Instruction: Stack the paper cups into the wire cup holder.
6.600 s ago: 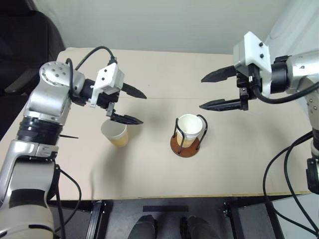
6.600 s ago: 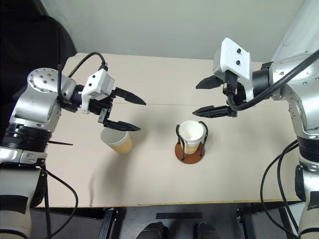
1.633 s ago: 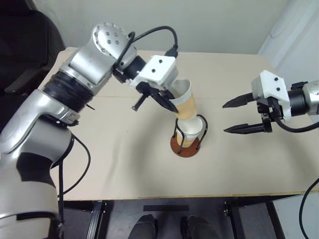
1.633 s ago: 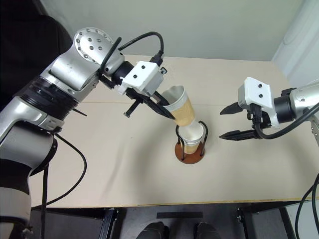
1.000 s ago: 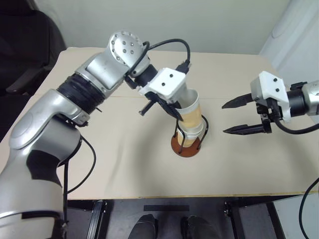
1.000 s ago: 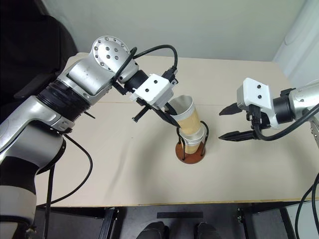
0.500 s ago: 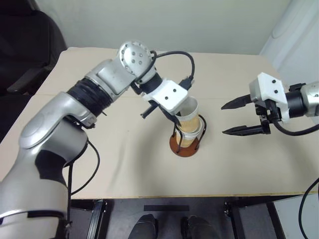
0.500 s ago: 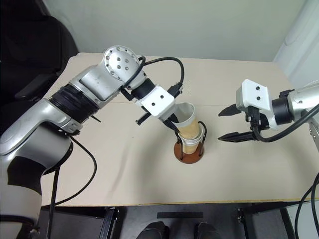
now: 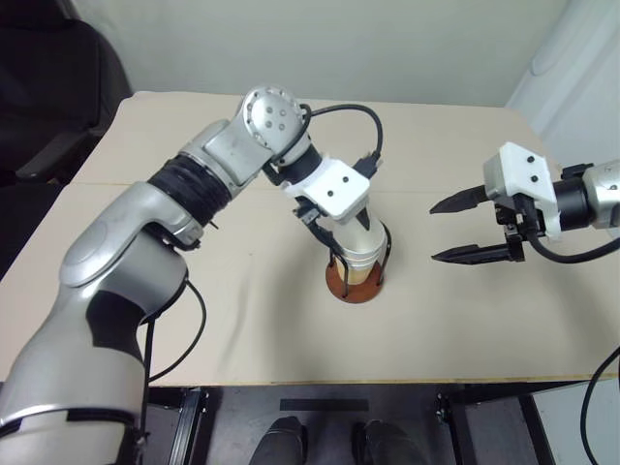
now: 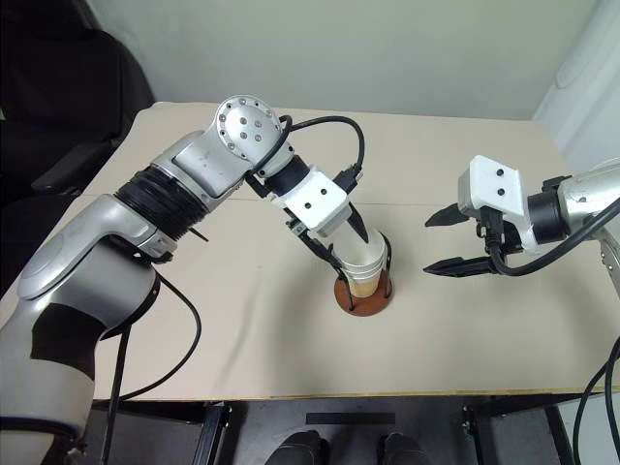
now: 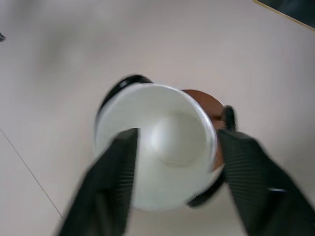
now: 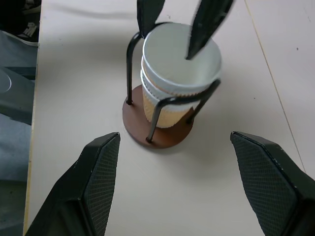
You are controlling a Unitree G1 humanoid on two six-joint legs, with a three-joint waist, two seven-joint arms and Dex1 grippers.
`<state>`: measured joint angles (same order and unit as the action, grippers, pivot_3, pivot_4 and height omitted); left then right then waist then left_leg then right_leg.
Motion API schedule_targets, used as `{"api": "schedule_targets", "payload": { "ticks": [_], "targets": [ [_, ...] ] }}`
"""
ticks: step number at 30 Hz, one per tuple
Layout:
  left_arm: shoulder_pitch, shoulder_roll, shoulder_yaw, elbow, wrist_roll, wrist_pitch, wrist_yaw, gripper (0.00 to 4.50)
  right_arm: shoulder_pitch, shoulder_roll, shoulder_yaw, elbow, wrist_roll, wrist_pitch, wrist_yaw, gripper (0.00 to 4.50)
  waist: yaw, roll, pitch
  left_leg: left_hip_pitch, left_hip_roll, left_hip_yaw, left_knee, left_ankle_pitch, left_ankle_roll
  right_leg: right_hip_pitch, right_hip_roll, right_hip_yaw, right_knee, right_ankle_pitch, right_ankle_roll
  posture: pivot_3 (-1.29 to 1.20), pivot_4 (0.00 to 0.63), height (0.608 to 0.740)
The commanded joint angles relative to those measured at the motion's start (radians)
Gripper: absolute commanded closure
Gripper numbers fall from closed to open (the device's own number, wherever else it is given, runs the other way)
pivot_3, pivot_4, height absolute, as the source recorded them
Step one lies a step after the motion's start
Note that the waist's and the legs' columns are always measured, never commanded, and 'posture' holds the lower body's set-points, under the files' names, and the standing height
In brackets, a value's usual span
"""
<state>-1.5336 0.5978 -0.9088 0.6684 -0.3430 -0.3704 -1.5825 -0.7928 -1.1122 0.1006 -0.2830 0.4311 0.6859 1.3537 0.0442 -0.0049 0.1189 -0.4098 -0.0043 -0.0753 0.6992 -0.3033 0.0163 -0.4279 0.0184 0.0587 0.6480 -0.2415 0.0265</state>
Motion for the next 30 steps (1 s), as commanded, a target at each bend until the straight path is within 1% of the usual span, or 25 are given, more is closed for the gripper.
{"api": "schedule_targets", "payload": {
  "ticks": [1, 3, 5, 6, 9, 12, 14, 17, 20, 22, 25, 30],
  "targets": [
    [-0.019, -0.021, 0.097, 0.010, -0.019, 0.032, -0.032, 0.08, -0.011, -0.010, -0.033, -0.017, 0.010, 0.001, -0.004, 0.86, 0.002, 0.000, 0.000, 0.000, 0.000, 0.000, 0.000, 0.000, 0.000, 0.000, 0.000, 0.000, 0.000, 0.000, 0.000, 0.00, 0.150, 0.740],
    [-0.009, -0.045, 0.188, 0.028, -0.025, 0.104, -0.032, 0.03, -0.012, -0.008, -0.034, -0.016, 0.010, 0.001, -0.005, 0.86, 0.005, 0.000, 0.000, 0.000, 0.000, 0.000, 0.000, 0.000, 0.000, 0.000, 0.000, 0.000, 0.000, 0.000, 0.000, 0.00, 0.150, 0.740],
    [0.002, -0.046, 0.288, 0.061, -0.010, 0.157, 0.018, 0.03, -0.013, -0.005, -0.035, -0.014, 0.011, -0.001, -0.007, 0.86, 0.005, 0.000, 0.000, -0.001, 0.000, 0.000, 0.001, 0.000, 0.000, 0.000, 0.000, 0.000, 0.000, 0.001, 0.001, 0.00, 0.150, 0.740],
    [0.007, -0.037, 0.332, 0.075, -0.002, 0.189, 0.046, 0.03, -0.015, -0.003, -0.037, -0.013, 0.012, -0.001, -0.009, 0.86, 0.005, 0.000, 0.000, -0.001, 0.000, 0.000, 0.001, 0.000, 0.000, 0.000, 0.000, 0.000, 0.000, 0.001, 0.001, 0.00, 0.150, 0.740],
    [0.049, 0.040, 0.460, 0.054, 0.004, 0.307, 0.106, 0.03, -0.011, 0.003, -0.049, -0.012, 0.024, 0.007, -0.016, 0.86, -0.004, 0.001, 0.000, -0.001, 0.000, 0.001, 0.000, 0.000, 0.000, -0.001, 0.000, 0.000, 0.000, 0.001, 0.001, 0.00, 0.150, 0.740],
    [0.140, 0.132, 0.560, -0.059, 0.005, 0.431, 0.146, 0.03, -0.004, 0.013, -0.056, -0.017, 0.044, 0.026, -0.028, 0.86, -0.017, 0.002, -0.001, -0.001, 0.000, 0.001, 0.000, 0.000, 0.000, -0.002, 0.001, 0.000, 0.000, 0.001, 0.001, 0.00, 0.150, 0.740],
    [0.222, 0.196, 0.638, -0.135, 0.005, 0.518, 0.221, 0.03, 0.002, 0.023, -0.057, -0.026, 0.056, 0.039, -0.037, 0.86, -0.017, 0.003, -0.001, -0.001, 0.000, 0.001, 0.000, 0.000, -0.001, -0.002, 0.001, 0.000, -0.001, 0.000, 0.001, 0.00, 0.150, 0.740],
    [0.330, 0.256, 0.758, -0.243, -0.017, 0.662, 0.337, 0.03, 0.003, 0.032, -0.059, -0.034, 0.073, 0.061, -0.047, 0.86, -0.016, 0.003, -0.001, 0.000, 0.000, 0.001, 0.001, 0.001, -0.001, -0.002, 0.001, 0.000, -0.001, 0.001, 0.001, 0.00, 0.150, 0.740],
    [0.454, 0.309, 0.876, -0.377, -0.079, 0.808, 0.406, 0.03, 0.005, 0.032, -0.054, -0.040, 0.082, 0.084, -0.054, 0.86, -0.011, 0.002, -0.001, -0.001, 0.000, 0.000, 0.002, 0.001, 0.000, -0.002, 0.001, 0.000, -0.002, 0.001, 0.001, 0.00, 0.150, 0.740],
    [0.527, 0.345, 0.917, -0.442, -0.079, 0.860, 0.426, 0.03, 0.006, 0.030, -0.051, -0.042, 0.086, 0.095, -0.054, 0.86, -0.011, 0.002, -0.001, 0.000, 0.000, 0.001, 0.002, 0.001, 0.000, -0.002, 0.001, 0.000, -0.002, 0.000, 0.001, 0.00, 0.150, 0.740],
    [0.584, 0.380, 0.952, -0.486, -0.075, 0.906, 0.436, 0.03, 0.000, 0.039, -0.043, -0.039, 0.088, 0.101, -0.056, 0.86, -0.009, 0.002, -0.001, 0.001, 0.000, 0.001, 0.001, 0.002, -0.001, -0.002, 0.001, 0.000, -0.001, 0.000, 0.001, 0.00, 0.150, 0.740],
    [0.617, 0.396, 0.966, -0.530, -0.075, 0.946, 0.431, 0.03, 0.000, 0.043, -0.034, -0.037, 0.088, 0.094, -0.045, 0.86, -0.009, 0.002, -0.001, 0.002, 0.000, 0.000, 0.002, 0.003, -0.001, 0.000, 0.001, 0.000, 0.000, 0.001, 0.001, 0.00, 0.150, 0.740]
  ]
}}
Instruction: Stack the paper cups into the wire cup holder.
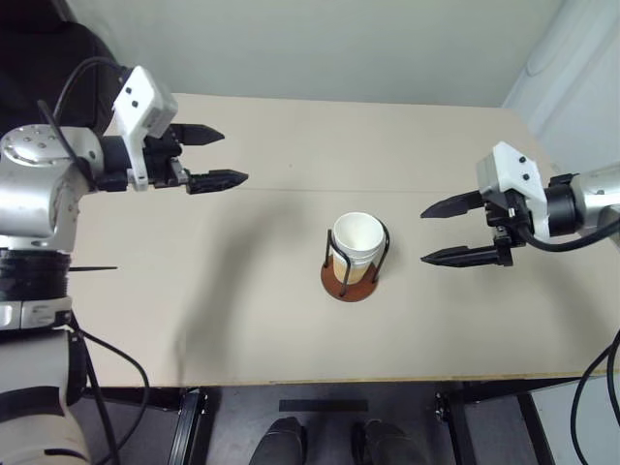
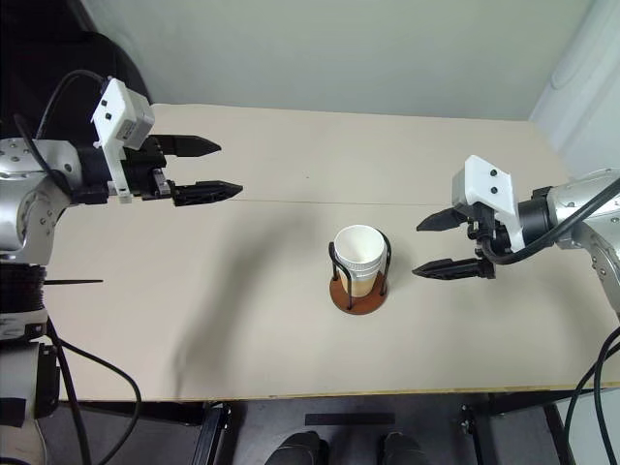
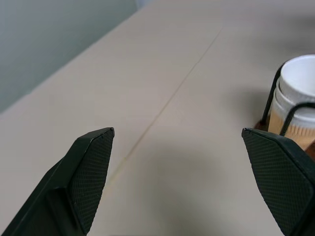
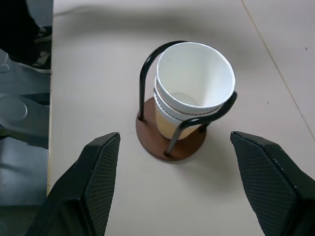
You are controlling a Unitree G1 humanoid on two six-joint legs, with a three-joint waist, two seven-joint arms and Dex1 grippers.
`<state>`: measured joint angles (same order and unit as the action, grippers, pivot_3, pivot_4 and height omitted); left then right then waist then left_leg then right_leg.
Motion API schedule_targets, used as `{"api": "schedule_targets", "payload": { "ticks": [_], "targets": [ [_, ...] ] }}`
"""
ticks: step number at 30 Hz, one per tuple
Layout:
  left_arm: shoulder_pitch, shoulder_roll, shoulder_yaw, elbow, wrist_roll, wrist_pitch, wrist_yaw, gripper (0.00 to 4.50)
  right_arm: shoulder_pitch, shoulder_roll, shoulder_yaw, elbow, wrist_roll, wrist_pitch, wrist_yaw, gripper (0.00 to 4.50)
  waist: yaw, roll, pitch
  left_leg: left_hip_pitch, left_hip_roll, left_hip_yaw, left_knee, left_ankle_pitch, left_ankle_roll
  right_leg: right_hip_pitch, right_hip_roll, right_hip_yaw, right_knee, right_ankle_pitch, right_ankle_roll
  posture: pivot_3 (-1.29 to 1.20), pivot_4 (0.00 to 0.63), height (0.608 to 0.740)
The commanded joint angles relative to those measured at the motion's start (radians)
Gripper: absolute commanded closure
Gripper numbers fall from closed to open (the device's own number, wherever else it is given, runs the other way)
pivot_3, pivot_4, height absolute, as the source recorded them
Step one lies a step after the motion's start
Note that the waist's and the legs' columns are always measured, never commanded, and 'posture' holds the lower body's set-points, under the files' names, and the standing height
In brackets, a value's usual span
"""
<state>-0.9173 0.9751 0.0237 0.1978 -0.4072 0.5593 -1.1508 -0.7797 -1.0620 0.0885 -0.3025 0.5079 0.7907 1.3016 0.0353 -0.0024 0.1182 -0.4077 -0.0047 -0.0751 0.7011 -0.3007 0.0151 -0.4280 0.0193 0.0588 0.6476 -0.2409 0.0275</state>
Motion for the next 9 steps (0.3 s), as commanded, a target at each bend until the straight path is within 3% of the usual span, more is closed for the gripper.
{"api": "schedule_targets", "payload": {
  "ticks": [1, 9],
  "targets": [
    [0.004, 0.014, 0.034, -0.066, -0.012, 0.022, 0.000, 0.03, -0.007, -0.009, -0.026, -0.022, 0.014, -0.009, 0.006, 0.86, 0.000, 0.000, 0.000, 0.001, 0.000, 0.000, 0.000, 0.000, 0.000, 0.000, 0.000, 0.000, 0.000, 0.000, 0.000, 0.00, 0.150, 0.740],
    [-0.012, -0.011, 0.006, -0.035, 0.010, 0.006, -0.028, 0.03, 0.013, -0.026, -0.054, -0.055, 0.029, 0.016, -0.013, 0.86, -0.005, 0.000, 0.000, 0.005, 0.000, 0.000, -0.001, 0.000, 0.000, 0.005, 0.000, 0.000, 0.000, 0.000, 0.000, 0.00, 0.150, 0.740]
  ]
}}
